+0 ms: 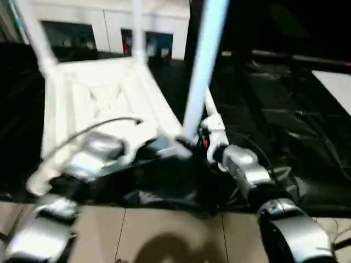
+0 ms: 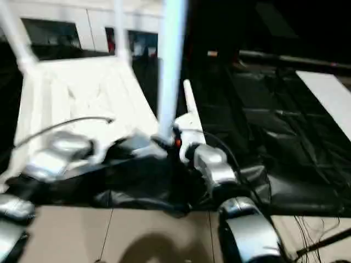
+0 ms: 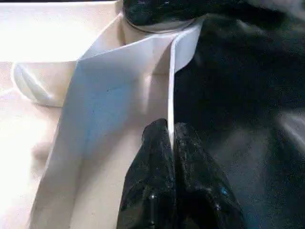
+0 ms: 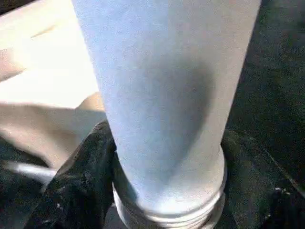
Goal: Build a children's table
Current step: Rotate leg to tighten
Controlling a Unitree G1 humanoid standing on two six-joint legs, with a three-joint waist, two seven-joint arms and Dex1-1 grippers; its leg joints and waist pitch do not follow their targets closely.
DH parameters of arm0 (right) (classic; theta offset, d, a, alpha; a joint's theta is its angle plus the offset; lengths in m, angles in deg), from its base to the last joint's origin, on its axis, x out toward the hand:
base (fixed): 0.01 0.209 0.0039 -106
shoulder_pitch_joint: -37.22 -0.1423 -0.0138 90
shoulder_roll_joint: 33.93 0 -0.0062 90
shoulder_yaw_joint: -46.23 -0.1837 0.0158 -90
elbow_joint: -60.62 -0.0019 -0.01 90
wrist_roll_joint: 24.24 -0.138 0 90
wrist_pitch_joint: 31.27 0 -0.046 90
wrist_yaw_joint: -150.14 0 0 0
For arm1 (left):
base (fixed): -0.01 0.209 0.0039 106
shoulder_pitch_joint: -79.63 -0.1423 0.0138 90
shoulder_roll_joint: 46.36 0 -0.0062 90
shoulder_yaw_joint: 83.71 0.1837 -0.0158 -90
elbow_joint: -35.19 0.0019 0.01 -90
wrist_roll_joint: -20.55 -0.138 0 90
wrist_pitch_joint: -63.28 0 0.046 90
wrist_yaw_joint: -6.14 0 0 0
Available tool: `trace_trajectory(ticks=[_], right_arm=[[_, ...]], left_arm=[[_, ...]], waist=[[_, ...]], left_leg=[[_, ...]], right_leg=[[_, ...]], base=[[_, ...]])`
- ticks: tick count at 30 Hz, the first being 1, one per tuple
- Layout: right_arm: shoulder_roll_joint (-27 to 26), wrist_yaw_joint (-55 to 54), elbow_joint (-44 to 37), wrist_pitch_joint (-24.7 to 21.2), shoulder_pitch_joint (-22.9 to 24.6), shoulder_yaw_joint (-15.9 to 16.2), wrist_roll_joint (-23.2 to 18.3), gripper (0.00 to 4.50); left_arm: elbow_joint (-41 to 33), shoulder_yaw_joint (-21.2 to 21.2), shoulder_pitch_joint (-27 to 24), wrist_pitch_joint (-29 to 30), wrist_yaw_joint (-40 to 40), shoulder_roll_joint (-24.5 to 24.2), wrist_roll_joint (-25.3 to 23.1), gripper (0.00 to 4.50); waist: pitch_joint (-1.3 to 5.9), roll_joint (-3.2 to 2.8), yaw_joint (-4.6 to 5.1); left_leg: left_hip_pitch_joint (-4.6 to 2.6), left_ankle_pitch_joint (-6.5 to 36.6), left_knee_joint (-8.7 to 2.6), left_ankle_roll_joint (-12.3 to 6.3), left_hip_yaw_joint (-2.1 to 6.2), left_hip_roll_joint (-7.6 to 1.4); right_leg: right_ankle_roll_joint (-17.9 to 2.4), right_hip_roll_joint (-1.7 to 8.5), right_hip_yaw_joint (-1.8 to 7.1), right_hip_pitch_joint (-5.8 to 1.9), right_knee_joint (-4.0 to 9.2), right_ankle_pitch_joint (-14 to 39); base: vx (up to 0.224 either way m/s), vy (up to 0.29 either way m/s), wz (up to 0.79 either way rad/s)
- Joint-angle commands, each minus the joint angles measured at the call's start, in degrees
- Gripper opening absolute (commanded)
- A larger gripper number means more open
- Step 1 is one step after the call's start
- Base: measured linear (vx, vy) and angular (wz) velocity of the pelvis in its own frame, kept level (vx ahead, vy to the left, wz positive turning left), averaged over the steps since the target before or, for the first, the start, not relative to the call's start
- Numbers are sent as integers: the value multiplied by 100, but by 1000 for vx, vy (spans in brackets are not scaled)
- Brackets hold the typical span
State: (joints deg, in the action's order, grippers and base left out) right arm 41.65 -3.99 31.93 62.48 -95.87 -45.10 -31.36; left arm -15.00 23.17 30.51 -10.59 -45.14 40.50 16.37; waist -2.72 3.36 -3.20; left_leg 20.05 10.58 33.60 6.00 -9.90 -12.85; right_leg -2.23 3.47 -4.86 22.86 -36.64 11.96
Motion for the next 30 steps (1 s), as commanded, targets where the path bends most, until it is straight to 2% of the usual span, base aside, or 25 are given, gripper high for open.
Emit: trace_trajectory(ticks=[1, 2, 3, 4, 5, 6, 9, 11, 12, 13, 15, 18, 19, 21, 22, 23, 24, 25, 26, 27, 29, 30], right_arm=[[61, -888, 421, -277, 44, -427, -223, 269], [-36, -1283, 548, -304, -52, -613, -396, 269], [-105, -1549, 637, -288, -136, -692, -464, 269], [-105, -1549, 637, -288, -136, -692, -464, 269], [-137, -1636, 686, -258, -183, -685, -435, 269], [-140, -1662, 698, -252, -195, -651, -389, 269], [-155, -1772, 751, -223, -246, -512, -172, 269], [-166, -1773, 760, -181, -257, -435, -58, 269], [-219, -1390, 679, -59, -237, -451, -87, 269], [-219, -1390, 679, -59, -237, -451, -87, 325], [-256, -999, 564, 118, -221, -479, -187, 339], [-179, -1039, 413, 264, -197, -391, -86, 369], [-128, -1048, 315, 318, -182, -369, -70, 369], [14, -949, -125, 316, -57, -361, -119, 369], [56, -864, -311, 299, 20, -344, -135, 369], [56, -864, -311, 299, 20, -344, -135, 369], [106, -773, -609, 228, 156, -343, -181, 369], [165, -640, -1005, 138, 363, -278, -186, 379], [192, -573, -1196, 104, 469, -228, -170, 379], [210, -531, -1332, 64, 557, -167, -134, 379], [210, -531, -1332, 64, 557, -167, -134, 379], [174, -419, -1445, 28, 673, -112, -59, 379]], left_arm=[[473, -322, 192, 109, 910, 97, -121, 0], [686, -377, 335, -33, 1161, 317, -80, 0], [836, -382, 435, -178, 1267, 489, -55, 0], [836, -382, 435, -178, 1267, 489, -55, 0], [885, -354, 457, -270, 1236, 541, -83, 0], [892, -339, 460, -288, 1227, 548, -102, 0], [947, -292, 483, -357, 1218, 580, -163, 0], [975, -284, 490, -373, 1233, 590, -174, 0], [991, -213, 476, -478, 1186, 551, -199, 0], [991, -213, 476, -478, 1186, 551, -199, 0], [1106, -190, 509, -612, 1185, 548, -216, 0], [1172, -209, 533, -743, 1230, 577, -211, 0], [1239, -233, 566, -842, 1333, 603, -221, 0], [1417, -352, 676, -1155, 1609, 674, -199, 0], [1457, -372, 709, -1243, 1649, 687, -198, 0], [1457, -372, 709, -1243, 1649, 687, -198, 0], [1514, -436, 769, -1288, 1682, 709, -153, 0], [1546, -578, 857, -1246, 1722, 746, -35, 44], [1552, -657, 900, -1217, 1761, 765, 29, 44], [1553, -682, 930, -1250, 1810, 762, 35, 54], [1553, -682, 930, -1250, 1810, 762, 35, 71], [1613, -718, 1011, -1575, 2129, 730, -34, 82]], waist=[[314, -72, -7], [317, -85, -10], [333, -79, -21], [335, -59, -36], [340, -72, -40], [344, -58, -34], [345, -63, -26], [336, -62, -27], [333, -59, -34], [330, -58, -35], [326, -52, -37], [318, -39, 2], [332, -25, 11], [343, -44, 0], [340, -33, -5], [340, -33, -5], [343, -37, 4], [344, -100, -14], [346, -84, -14], [386, -98, -29], [396, -88, -17], [395, -88, 6]], left_leg=[[-54, 1064, -376, 54, -19, -70], [-52, 1063, -374, 46, -23, -59], [-79, 1068, -366, 86, -31, -60], [-61, 1011, -361, 59, -41, -43], [-35, 951, -363, 42, -31, -49], [9, 818, -365, -8, -25, -41], [11, 752, -363, -71, -26, -36], [-1, 854, -363, -84, -31, -37], [4, 901, -364, -99, -31, -33], [-1, 951, -364, -109, -33, -37], [8, 969, -366, -156, -31, -37], [53, 910, -382, -140, -6, -34], [43, 881, -365, -149, -13, -35], [37, 738, -347, -210, -26, -23], [44, 673, -348, -262, -23, -34], [44, 673, -348, -262, -23, -34], [69, 577, -347, -327, -19, -20], [46, 563, -339, -351, -23, -26], [49, 530, -331, -382, -30, -17], [47, 359, -319, -417, -16, -24], [54, 226, -312, -481, -19, -27], [56, 244, -304, -550, -21, -20]], right_leg=[[-924, 444, 368, -255, 542, 1294], [-907, 437, 369, -254, 551, 1299], [-914, 424, 372, -234, 539, 1219], [-919, 413, 378, -247, 525, 1081], [-933, 426, 387, -269, 503, 966], [-939, 418, 390, -299, 479, 756], [-979, 415, 394, -306, 462, 565], [-980, 422, 401, -296, 481, 685], [-965, 433, 405, -299, 499, 794], [-953, 436, 409, -294, 509, 859], [-931, 429, 410, -294, 514, 936], [-859, 435, 391, -318, 531, 1128], [-870, 441, 397, -313, 530, 1130], [-916, 423, 411, -311, 507, 849], [-933, 413, 405, -319, 485, 636], [-933, 413, 405, -319, 485, 636], [-973, 416, 397, -341, 465, 484], [-978, 417, 401, -330, 479, 406], [-994, 405, 406, -344, 479, 279], [-1117, 410, 411, -367, 407, -144], [-1237, 396, 402, -365, 381, -513], [-1359, 393, 392, -363, 379, -655]], base=[[0, 0, 0], [0, 0, 0], [0, 0, 0], [0, 0, 0], [0, 0, 0], [0, 0, 0], [0, 0, 0], [0, 0, 0], [0, 0, 0], [0, 0, 0], [0, 0, 0], [0, 0, 0], [0, 0, 0], [0, 0, 0], [0, 0, 0], [0, 0, 0], [0, 0, 0], [0, 0, 0], [0, 0, 0], [0, 0, 0], [0, 0, 0], [0, 0, 0]])
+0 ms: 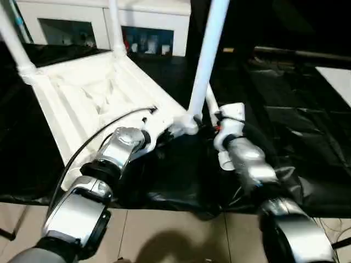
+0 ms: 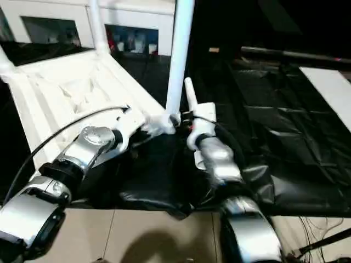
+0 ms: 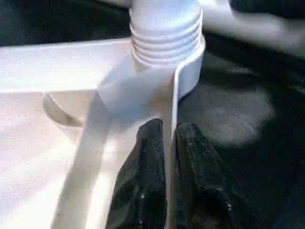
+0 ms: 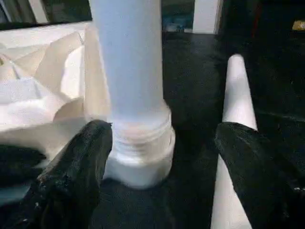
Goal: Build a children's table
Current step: Rotate leg to tighten
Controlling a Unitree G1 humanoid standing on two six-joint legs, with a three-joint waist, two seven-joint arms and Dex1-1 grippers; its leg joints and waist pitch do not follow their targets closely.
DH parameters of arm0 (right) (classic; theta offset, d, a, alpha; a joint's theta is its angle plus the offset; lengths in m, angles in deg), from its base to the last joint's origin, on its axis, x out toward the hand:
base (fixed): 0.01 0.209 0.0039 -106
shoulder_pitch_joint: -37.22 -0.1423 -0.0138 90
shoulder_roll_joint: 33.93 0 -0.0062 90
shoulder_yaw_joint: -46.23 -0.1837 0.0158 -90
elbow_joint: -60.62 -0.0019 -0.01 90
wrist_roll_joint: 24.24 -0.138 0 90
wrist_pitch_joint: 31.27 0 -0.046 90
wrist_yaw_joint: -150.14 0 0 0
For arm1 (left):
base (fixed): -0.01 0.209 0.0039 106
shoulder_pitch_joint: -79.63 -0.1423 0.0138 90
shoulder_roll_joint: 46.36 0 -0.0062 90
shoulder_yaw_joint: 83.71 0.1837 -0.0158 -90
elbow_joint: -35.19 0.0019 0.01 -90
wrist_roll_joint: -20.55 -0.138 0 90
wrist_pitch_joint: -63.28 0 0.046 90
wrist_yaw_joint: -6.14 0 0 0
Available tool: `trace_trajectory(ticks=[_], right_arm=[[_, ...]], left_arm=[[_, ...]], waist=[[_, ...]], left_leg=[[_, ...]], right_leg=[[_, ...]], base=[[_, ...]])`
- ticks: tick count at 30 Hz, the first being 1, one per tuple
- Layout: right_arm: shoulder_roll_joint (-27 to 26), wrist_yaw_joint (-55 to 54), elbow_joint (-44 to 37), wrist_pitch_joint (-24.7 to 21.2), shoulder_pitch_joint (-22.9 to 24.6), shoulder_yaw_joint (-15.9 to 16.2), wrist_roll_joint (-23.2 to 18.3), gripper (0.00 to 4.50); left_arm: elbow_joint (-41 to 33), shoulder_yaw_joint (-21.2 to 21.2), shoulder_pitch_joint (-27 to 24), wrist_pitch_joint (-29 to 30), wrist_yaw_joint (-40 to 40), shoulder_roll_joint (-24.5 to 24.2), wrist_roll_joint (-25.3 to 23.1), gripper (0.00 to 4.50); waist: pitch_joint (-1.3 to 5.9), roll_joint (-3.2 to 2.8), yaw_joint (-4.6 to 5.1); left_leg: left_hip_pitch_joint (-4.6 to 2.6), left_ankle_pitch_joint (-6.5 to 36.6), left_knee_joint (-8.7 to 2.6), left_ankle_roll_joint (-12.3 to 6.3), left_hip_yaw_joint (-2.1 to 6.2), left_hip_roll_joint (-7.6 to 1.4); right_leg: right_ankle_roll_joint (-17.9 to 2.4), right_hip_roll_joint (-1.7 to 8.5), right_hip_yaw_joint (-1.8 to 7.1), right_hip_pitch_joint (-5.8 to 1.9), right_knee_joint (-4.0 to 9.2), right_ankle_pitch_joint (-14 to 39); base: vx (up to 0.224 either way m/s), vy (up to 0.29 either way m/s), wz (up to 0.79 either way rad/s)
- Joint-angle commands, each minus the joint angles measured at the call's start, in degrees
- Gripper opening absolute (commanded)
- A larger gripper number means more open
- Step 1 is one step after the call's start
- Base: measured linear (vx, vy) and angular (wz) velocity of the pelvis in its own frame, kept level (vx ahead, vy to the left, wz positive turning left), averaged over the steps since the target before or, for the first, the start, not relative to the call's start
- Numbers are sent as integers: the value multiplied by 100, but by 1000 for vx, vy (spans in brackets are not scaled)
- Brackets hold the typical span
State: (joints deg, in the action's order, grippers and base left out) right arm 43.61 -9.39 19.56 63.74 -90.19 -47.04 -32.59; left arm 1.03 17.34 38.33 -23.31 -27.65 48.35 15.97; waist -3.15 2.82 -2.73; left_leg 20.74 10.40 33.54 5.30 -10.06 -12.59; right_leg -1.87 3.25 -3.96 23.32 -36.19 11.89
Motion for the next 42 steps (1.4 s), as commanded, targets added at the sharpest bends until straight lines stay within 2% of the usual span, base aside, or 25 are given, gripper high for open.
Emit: trace_trajectory(ticks=[1, 3, 5, 7, 10, 11, 13, 14, 16, 17, 18, 19, 20, 21, 22, 23, 24, 25, 26, 27, 31, 33, 35, 39, 42], right_arm=[[-30, 133, -218, -103, 118, 89, 70, 379], [-68, 182, -259, -114, 179, 135, 91, 379], [-132, 150, -239, -142, 224, 259, 180, 379], [-201, 124, -169, -187, 183, 340, 232, 379], [-222, 126, -264, -380, 191, 546, 398, 379], [-232, 108, -241, -412, 174, 611, 468, 379], [-283, 18, -29, -458, 56, 698, 598, 379], [-301, -18, 76, -469, -3, 731, 651, 379], [-355, -84, 268, -463, -115, 808, 763, 379], [-388, -167, 404, -475, -194, 844, 832, 379], [-427, -292, 601, -506, -310, 891, 925, 379], [-427, -292, 601, -506, -310, 891, 925, 379], [-464, -354, 759, -470, -407, 905, 966, 379], [-464, -354, 759, -470, -407, 905, 966, 379], [-485, -370, 821, -457, -451, 904, 966, 379], [-491, -372, 836, -454, -462, 901, 963, 379], [-541, -384, 974, -426, -561, 879, 940, 379], [-560, -387, 1023, -418, -597, 870, 931, 379], [-600, -378, 1113, -358, -674, 850, 914, 379], [-653, -399, 1218, -285, -766, 794, 869, 379], [-698, -635, 1480, -45, -933, 659, 850, 379], [-675, -737, 1610, 79, -985, 582, 849, 379], [-659, -686, 1635, 127, -992, 536, 807, 379], [-615, -432, 1592, 219, -920, 497, 726, 379], [-598, -397, 1655, 290, -911, 508, 754, 379]], left_arm=[[16, -146, 242, -349, 428, -59, 1, 91], [43, -216, 297, -531, 641, -77, -6, 96], [-56, -386, 375, -558, 793, -147, 86, 96], [-487, -486, 307, -214, 586, -354, 169, 96], [-1255, -554, 71, 475, 96, -748, 168, 96], [-1604, -567, -51, 775, -120, -944, 183, 96], [-2401, -621, -352, 1412, -580, -1473, 213, 96], [-2677, -639, -463, 1624, -720, -1700, 183, 96], [-3139, -588, -735, 1908, -1115, -2281, 126, 96], [-3389, -569, -897, 2068, -1327, -2617, 57, 96], [-3685, -540, -1119, 2254, -1545, -3079, -68, 96], [-3685, -540, -1119, 2254, -1545, -3079, -68, 96], [-3853, -508, -1296, 2385, -1698, -3468, -214, 96], [-3853, -508, -1296, 2385, -1698, -3468, -214, 96], [-3958, -500, -1383, 2490, -1740, -3637, -278, 96], [-3968, -503, -1398, 2509, -1748, -3664, -286, 96], [-4060, -530, -1527, 2679, -1809, -3898, -357, 96], [-4094, -541, -1574, 2744, -1827, -3978, -378, 96], [-4325, -526, -1777, 2994, -1949, -4129, -348, 96], [-4547, -495, -2009, 3234, -2096, -4219, -244, 96], [-4845, -266, -2371, 3532, -2215, -4232, -132, 96], [-5000, -146, -2584, 3760, -2252, -4240, -169, 96], [-5109, -108, -2724, 3853, -2316, -4305, -225, 96], [-5400, -172, -2919, 4031, -2384, -4387, -144, 96], [-5402, -301, -2896, 3938, -2190, -4259, -170, 96]], waist=[[443, -99, -41], [450, -72, -28], [438, -71, -29], [418, -77, -33], [400, -87, -29], [396, -61, -24], [397, -94, -4], [397, -65, 35], [378, -114, 75], [372, -95, 69], [374, -74, 89], [366, -95, 89], [352, -98, 93], [363, -115, 71], [342, -86, 69], [354, -109, 46], [345, -95, 47], [349, -104, 39], [340, -96, 44], [345, -87, 62], [364, -113, 60], [363, -96, 66], [353, -73, 75], [342, -69, 114], [336, -71, 117]], left_leg=[[-17, 288, -295, -486, 1, -51], [-18, 270, -286, -553, 1, -63], [-18, 276, -293, -535, 3, -66], [-36, 387, -311, -442, 0, -92], [-57, 423, -322, -342, -7, -103], [-38, 392, -327, -306, -8, -109], [-48, 381, -340, -208, -3, -129], [-54, 421, -344, -147, -8, -129], [-47, 419, -353, -67, -10, -109], [-78, 443, -348, -50, -34, -103], [-48, 406, -360, -23, -10, -112], [-49, 401, -364, -1, -17, -107], [-97, 412, -359, 28, -36, -107], [-100, 412, -355, 57, -27, -118], [-105, 424, -365, 56, -52, -104], [-129, 434, -362, 83, -48, -117], [-88, 463, -379, 130, -41, -106], [-114, 488, -377, 162, -45, -115], [-107, 518, -377, 205, -47, -102], [-80, 530, -388, 245, -30, -115], [-107, 475, -364, 285, -52, -98], [-81, 472, -360, 283, -48, -86], [-65, 569, -358, 272, -48, -74], [-39, 763, -362, 272, -23, -79], [-60, 850, -349, 259, -36, -66]], right_leg=[[-1425, 421, 305, -411, 322, -695], [-1478, 420, 303, -414, 314, -910], [-1502, 423, 298, -414, 310, -862], [-1522, 453, 302, -397, 323, -569], [-1513, 435, 307, -378, 323, -437], [-1501, 446, 307, -384, 317, -389], [-1490, 465, 309, -370, 297, -314], [-1465, 461, 310, -364, 302, -224], [-1414, 428, 315, -343, 301, -100], [-1383, 405, 317, -316, 324, -101], [-1378, 426, 320, -338, 282, -98], [-1353, 418, 319, -330, 289, -87], [-1329, 400, 327, -291, 306, -127], [-1343, 420, 325, -294, 285, -152], [-1309, 391, 328, -281, 303, -173], [-1317, 407, 331, -275, 284, -211], [-1285, 405, 332, -302, 278, -169], [-1272, 410, 331, -282, 281, -161], [-1257, 399, 334, -283, 281, -157], [-1258, 420, 336, -306, 260, -172], [-1309, 407, 343, -288, 243, -393], [-1314, 389, 344, -310, 237, -467], [-1269, 388, 349, -324, 251, -352], [-1194, 396, 357, -332, 272, 9], [-1192, 374, 364, -304, 295, 179]], base=[[0, 0, 0], [0, 0, 0], [0, 0, 0], [0, 0, 0], [0, 0, 0], [0, 0, 0], [0, 0, 0], [0, 0, 0], [0, 0, 0], [0, 0, 0], [0, 0, 0], [0, 0, 0], [0, 0, 0], [0, 0, 0], [0, 0, 0], [0, 0, 0], [0, 0, 0], [0, 0, 0], [0, 0, 0], [0, 0, 0], [0, 0, 0], [0, 0, 0], [0, 0, 0], [0, 0, 0], [0, 0, 0]])
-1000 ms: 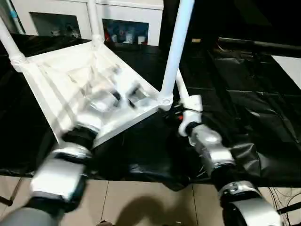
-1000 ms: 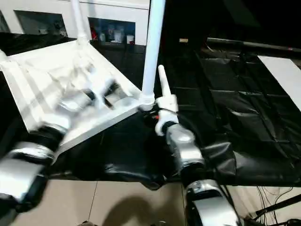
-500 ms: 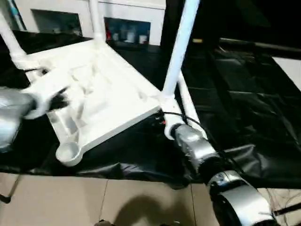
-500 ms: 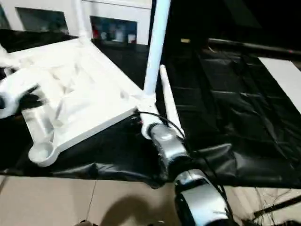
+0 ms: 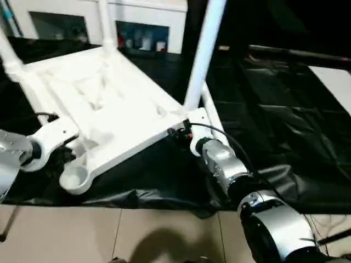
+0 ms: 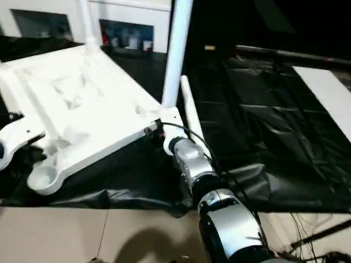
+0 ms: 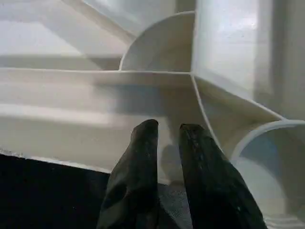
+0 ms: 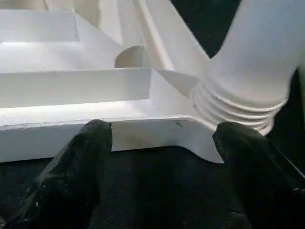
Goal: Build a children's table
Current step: Rotate leg to tighten
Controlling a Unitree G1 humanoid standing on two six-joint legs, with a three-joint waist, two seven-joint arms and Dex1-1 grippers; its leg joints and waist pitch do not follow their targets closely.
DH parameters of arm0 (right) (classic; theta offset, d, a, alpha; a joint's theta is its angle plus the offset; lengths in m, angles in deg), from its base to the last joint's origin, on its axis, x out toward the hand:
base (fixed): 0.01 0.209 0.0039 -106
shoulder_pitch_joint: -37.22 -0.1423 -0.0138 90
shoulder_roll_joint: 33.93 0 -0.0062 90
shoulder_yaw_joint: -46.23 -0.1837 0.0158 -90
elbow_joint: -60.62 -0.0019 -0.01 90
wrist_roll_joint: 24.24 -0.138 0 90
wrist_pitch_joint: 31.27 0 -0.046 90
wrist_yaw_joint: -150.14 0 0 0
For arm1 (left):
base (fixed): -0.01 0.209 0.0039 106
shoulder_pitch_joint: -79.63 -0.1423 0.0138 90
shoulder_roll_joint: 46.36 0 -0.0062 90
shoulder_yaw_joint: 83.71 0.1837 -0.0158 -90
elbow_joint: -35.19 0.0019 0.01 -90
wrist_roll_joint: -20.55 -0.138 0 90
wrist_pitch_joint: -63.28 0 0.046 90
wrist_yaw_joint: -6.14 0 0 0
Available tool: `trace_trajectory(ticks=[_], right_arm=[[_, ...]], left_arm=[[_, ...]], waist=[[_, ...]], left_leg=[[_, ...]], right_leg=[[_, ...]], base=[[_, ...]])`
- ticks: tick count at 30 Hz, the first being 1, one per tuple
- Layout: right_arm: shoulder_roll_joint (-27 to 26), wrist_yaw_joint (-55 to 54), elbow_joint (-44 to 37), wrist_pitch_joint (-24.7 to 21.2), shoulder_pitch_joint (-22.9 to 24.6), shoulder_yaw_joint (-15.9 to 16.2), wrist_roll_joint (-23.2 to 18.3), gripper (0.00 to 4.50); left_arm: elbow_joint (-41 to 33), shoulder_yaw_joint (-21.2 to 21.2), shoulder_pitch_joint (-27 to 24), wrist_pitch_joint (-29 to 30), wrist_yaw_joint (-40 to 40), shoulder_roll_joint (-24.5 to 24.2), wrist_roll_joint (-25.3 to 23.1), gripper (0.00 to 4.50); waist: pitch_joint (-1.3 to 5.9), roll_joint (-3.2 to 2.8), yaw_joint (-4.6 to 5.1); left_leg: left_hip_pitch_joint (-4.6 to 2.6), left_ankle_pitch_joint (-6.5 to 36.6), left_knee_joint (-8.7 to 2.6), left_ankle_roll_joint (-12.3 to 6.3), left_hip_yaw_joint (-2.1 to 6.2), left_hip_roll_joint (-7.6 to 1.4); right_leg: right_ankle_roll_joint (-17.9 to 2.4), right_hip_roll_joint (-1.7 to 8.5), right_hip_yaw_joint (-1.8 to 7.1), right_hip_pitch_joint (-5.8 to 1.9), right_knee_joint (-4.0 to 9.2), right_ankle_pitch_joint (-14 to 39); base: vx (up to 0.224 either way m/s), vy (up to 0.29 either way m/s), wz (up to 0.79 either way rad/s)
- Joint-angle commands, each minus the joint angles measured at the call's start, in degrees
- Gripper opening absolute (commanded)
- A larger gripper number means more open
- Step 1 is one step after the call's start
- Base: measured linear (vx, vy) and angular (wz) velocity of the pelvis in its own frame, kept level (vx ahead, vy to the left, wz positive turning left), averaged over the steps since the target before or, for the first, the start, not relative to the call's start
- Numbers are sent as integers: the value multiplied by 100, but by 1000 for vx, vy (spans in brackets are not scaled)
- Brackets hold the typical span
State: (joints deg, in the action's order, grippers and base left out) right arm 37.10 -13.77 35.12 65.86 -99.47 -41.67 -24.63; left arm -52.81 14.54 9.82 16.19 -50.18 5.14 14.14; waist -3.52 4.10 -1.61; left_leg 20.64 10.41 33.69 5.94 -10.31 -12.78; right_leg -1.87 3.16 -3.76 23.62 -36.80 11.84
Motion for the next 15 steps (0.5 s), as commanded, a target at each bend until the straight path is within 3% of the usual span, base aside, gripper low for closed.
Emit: trace_trajectory(ticks=[1, 7, 15], right_arm=[[53, 45, 117, 96, 13, -27, -37, 379], [48, 137, 250, 223, -4, 4, 74, 379], [39, 193, 326, 276, -32, 32, 128, 379]], left_arm=[[-13, -48, -17, -7, 112, 87, 22, 96], [-139, -320, 291, 249, 392, 93, 55, 96], [-125, -276, 194, 368, 406, -480, -270, 96]], waist=[[378, -198, 4], [379, -192, -9], [396, -212, -13]], left_leg=[[-49, 839, -361, 194, -11, -46], [-57, 912, -348, 198, -4, -49], [-39, 783, -337, 176, 11, -45]], right_leg=[[-1200, 381, 344, -337, 352, 169], [-1223, 372, 332, -319, 349, 239], [-1239, 370, 325, -328, 321, 61]], base=[[0, 0, 0], [0, 0, 0], [0, 0, 0]])
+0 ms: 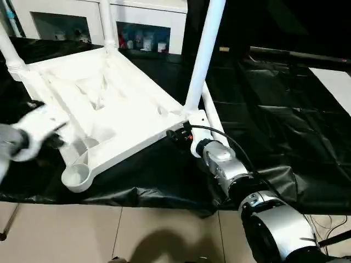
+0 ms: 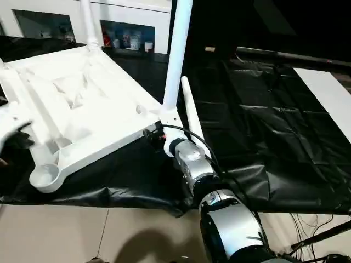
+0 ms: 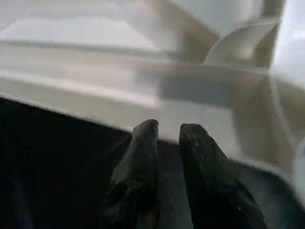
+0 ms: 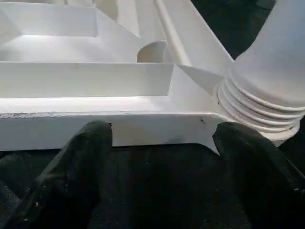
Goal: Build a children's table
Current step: Rotate leg to tighten, then rotate table base
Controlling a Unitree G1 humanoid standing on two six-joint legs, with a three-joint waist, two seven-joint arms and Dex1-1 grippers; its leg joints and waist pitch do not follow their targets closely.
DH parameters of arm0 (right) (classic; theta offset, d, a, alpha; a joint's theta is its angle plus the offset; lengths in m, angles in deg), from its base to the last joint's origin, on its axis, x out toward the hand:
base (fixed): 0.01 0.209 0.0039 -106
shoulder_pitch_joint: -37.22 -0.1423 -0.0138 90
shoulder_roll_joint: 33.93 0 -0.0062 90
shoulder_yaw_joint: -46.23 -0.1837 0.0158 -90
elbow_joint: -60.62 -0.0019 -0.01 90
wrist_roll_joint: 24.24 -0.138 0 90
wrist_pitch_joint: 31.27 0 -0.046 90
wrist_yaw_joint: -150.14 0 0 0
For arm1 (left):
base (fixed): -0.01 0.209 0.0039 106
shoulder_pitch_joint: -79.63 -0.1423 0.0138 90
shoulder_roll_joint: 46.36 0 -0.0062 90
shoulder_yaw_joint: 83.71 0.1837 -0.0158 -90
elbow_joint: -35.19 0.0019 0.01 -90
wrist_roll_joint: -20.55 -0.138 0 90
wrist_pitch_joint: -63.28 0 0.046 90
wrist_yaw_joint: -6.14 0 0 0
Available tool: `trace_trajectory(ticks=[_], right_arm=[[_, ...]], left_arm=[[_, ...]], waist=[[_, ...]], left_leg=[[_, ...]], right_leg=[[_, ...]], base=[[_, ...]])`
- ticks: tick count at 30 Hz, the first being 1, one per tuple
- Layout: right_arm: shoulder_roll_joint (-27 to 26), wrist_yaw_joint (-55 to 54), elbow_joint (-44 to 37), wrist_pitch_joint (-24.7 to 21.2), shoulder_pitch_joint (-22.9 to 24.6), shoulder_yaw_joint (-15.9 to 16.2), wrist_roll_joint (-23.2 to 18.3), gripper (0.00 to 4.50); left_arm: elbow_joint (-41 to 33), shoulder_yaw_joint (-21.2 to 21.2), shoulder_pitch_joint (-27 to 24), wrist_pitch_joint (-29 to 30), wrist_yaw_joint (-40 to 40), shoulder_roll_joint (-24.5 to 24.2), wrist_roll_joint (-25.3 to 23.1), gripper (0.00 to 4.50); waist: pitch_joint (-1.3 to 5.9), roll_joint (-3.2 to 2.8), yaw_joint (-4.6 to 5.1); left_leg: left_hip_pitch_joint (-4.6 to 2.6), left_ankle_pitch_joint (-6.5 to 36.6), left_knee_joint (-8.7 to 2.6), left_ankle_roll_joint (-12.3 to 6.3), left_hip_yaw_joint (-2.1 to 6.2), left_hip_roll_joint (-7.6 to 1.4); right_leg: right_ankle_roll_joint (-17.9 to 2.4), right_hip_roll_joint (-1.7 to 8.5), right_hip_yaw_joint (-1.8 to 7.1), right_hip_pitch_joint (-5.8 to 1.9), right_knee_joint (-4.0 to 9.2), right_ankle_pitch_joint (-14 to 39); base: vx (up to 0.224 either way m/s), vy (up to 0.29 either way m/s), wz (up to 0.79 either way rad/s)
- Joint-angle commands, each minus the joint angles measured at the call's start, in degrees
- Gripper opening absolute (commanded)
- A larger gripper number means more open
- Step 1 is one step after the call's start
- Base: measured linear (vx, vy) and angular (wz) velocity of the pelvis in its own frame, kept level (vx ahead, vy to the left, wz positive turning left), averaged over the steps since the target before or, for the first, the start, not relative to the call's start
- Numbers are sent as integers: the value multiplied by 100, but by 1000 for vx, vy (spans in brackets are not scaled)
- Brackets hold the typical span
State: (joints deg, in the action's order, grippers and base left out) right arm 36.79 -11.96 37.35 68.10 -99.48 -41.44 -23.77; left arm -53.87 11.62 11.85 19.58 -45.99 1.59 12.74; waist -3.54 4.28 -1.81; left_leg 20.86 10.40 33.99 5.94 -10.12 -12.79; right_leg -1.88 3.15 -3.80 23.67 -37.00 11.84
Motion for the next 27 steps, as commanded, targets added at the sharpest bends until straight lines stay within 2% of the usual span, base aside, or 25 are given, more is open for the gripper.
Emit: trace_trajectory(ticks=[1, 4, 5, 6, 8, 17, 22, 25, 26, 27], right_arm=[[65, 24, 115, 61, -32, 22, 54, 379], [33, 78, 145, 87, -36, 49, 92, 379], [25, 90, 148, 91, -37, 53, 95, 379], [1, 122, 153, 101, -43, 55, 101, 379], [-20, 141, 157, 101, -50, 50, 108, 379], [-101, 386, 146, 157, -97, 7, 16, 379], [-62, 471, -19, 125, -33, -27, -43, 379], [44, 388, -320, -11, 29, -113, -127, 379], [44, 388, -320, -11, 29, -113, -127, 379], [82, 374, -475, -107, 49, -146, -166, 379]], left_arm=[[6, 72, -64, 49, -58, -212, -167, 96], [76, 234, -295, 85, -190, -367, -178, 96], [87, 247, -327, 85, -201, -354, -160, 96], [115, 281, -386, 98, -196, -275, -91, 96], [136, 328, -427, 106, -207, -199, -45, 96], [22, 484, -497, 164, -348, 166, 211, 96], [-221, 602, -517, 285, -417, 599, 475, 96], [-216, 756, -501, 294, -366, 998, 558, 96], [-216, 756, -501, 294, -366, 998, 558, 96], [-159, 787, -490, 244, -320, 1124, 581, 96]], waist=[[394, -232, 9], [378, -229, 23], [384, -248, 17], [386, -246, 14], [388, -264, 1], [392, -252, -7], [402, -242, -6], [389, -241, -25], [390, -245, -38], [370, -249, -28]], left_leg=[[-63, 786, -369, 173, -5, -43], [-65, 919, -377, 185, -3, -48], [-78, 918, -373, 196, -8, -53], [-67, 879, -375, 203, -9, -52], [-93, 928, -376, 214, -11, -55], [-79, 1005, -380, 241, 5, -54], [-63, 826, -370, 179, 1, -47], [-84, 881, -369, 190, -8, -53], [-101, 952, -368, 196, -10, -55], [-86, 1058, -381, 209, -5, -45]], right_leg=[[-1240, 367, 326, -325, 338, 56], [-1244, 377, 330, -316, 362, 241], [-1267, 383, 336, -308, 359, 222], [-1291, 379, 337, -317, 347, 128], [-1305, 375, 330, -299, 352, 124], [-1286, 391, 332, -325, 354, 206], [-1332, 376, 325, -345, 332, -26], [-1305, 374, 326, -333, 349, 52], [-1277, 376, 328, -327, 355, 134], [-1240, 367, 327, -329, 375, 288]], base=[[0, 0, 0], [0, 0, 0], [0, 0, 0], [0, 0, 0], [0, 0, 0], [0, 0, 0], [0, 0, 0], [0, 0, 0], [0, 0, 0], [0, 0, 0]])
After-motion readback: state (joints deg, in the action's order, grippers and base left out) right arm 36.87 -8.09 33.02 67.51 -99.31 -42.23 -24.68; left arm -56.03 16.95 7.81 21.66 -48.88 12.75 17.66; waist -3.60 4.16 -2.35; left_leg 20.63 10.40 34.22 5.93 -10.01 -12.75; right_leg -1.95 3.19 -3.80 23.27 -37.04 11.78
